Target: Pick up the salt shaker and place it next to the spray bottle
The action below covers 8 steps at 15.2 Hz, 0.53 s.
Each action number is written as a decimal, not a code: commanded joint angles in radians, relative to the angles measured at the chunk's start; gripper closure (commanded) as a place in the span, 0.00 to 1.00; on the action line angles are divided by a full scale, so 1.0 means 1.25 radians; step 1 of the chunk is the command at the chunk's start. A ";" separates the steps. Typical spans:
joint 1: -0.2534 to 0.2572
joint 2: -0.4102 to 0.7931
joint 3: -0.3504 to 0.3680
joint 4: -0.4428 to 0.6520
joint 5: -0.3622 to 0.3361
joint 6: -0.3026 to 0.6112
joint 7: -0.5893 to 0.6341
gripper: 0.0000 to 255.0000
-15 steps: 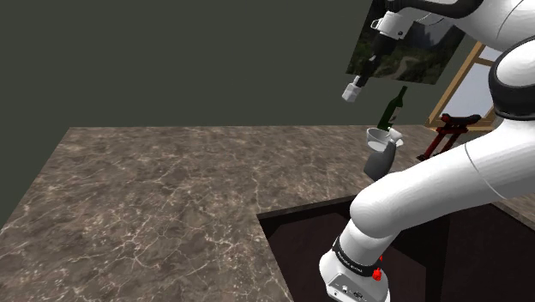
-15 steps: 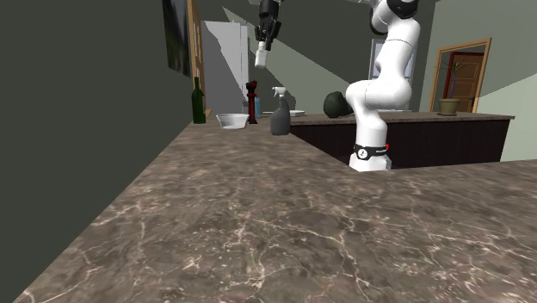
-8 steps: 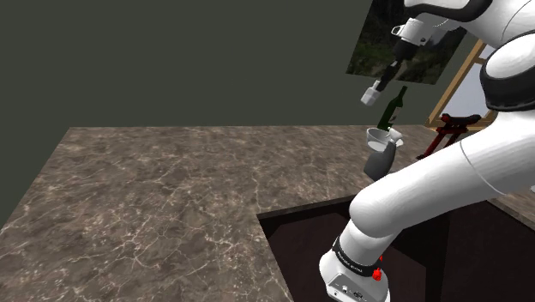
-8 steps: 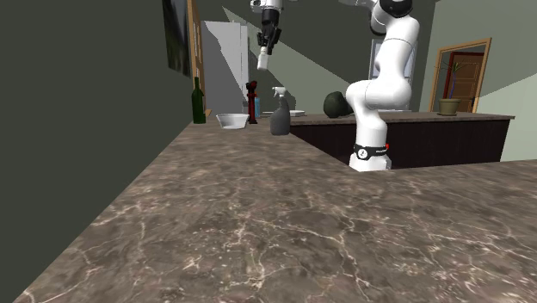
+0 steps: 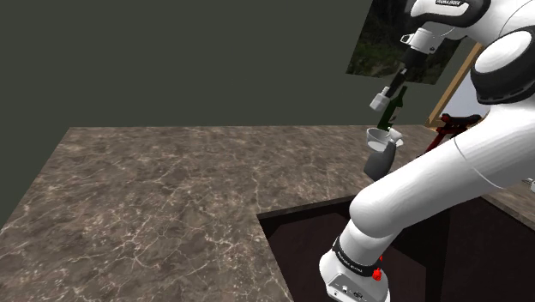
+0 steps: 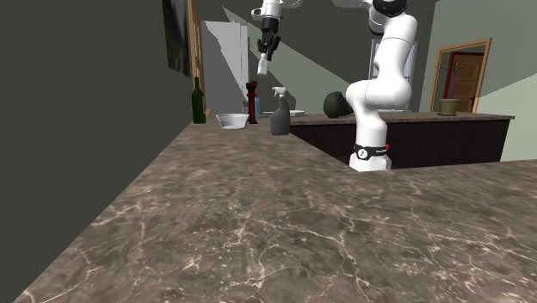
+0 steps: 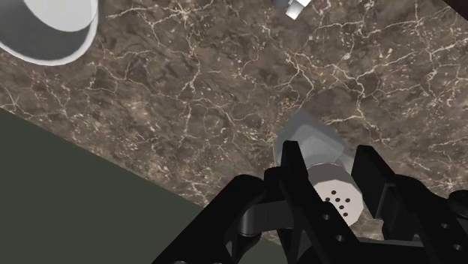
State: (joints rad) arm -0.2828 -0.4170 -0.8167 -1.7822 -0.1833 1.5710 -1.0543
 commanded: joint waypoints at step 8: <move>-0.019 -0.036 0.002 -0.124 -0.025 0.094 0.010 1.00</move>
State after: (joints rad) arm -0.3037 -0.4577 -0.8132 -1.9173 -0.2111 1.6714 -1.0433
